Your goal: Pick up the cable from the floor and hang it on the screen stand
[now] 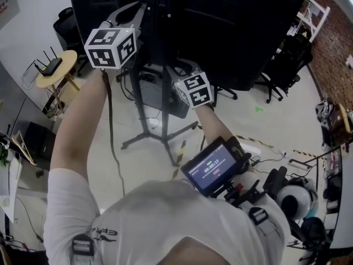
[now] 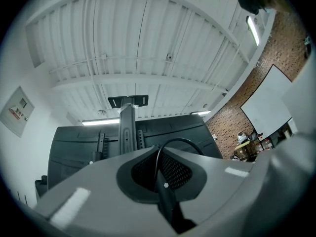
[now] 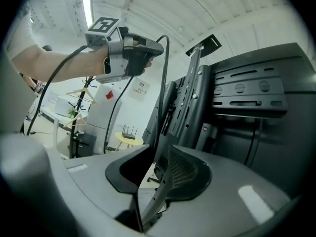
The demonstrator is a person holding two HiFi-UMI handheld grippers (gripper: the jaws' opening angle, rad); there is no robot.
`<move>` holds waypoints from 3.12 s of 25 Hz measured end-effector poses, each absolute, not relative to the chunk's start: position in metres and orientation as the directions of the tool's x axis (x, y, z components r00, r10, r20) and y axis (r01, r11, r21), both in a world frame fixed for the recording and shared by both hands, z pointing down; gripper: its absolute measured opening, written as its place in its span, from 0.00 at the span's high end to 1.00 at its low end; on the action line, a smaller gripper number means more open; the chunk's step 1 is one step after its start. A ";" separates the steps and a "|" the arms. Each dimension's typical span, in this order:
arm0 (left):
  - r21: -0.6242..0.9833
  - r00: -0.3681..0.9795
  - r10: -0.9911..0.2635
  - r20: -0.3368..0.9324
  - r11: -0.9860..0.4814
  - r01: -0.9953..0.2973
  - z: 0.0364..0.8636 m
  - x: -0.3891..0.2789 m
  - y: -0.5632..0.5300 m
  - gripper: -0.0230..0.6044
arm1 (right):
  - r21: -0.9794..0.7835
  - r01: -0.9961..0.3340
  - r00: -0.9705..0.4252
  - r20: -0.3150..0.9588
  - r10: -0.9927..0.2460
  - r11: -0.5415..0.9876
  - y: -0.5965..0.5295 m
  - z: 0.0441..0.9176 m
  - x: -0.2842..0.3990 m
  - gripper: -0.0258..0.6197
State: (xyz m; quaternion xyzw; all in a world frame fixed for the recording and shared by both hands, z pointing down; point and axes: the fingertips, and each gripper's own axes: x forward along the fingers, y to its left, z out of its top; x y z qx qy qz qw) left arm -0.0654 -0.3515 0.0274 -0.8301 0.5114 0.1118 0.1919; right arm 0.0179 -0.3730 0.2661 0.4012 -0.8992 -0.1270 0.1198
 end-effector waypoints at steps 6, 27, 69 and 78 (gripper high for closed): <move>-0.199 0.441 -0.810 -0.387 -0.394 -0.897 0.024 -0.074 -0.348 0.96 | 0.323 -0.691 -0.637 0.152 -0.756 0.647 -0.377 0.280 0.014 0.88; -0.086 0.410 -0.865 -0.288 -0.403 -0.911 0.077 -0.088 -0.381 0.96 | 0.067 -0.823 -0.566 -0.186 -0.803 0.565 -0.367 0.154 0.095 0.93; 0.022 0.830 -0.523 -0.195 -0.848 -0.529 0.135 -0.069 -0.333 0.96 | -0.185 -0.856 -0.450 -0.192 -0.872 0.483 -0.428 0.146 0.191 0.92; 0.104 0.748 -0.620 -0.238 -0.782 -0.615 0.081 -0.080 -0.376 0.96 | -0.099 -0.848 -0.501 -0.172 -0.848 0.520 -0.425 0.143 0.180 0.92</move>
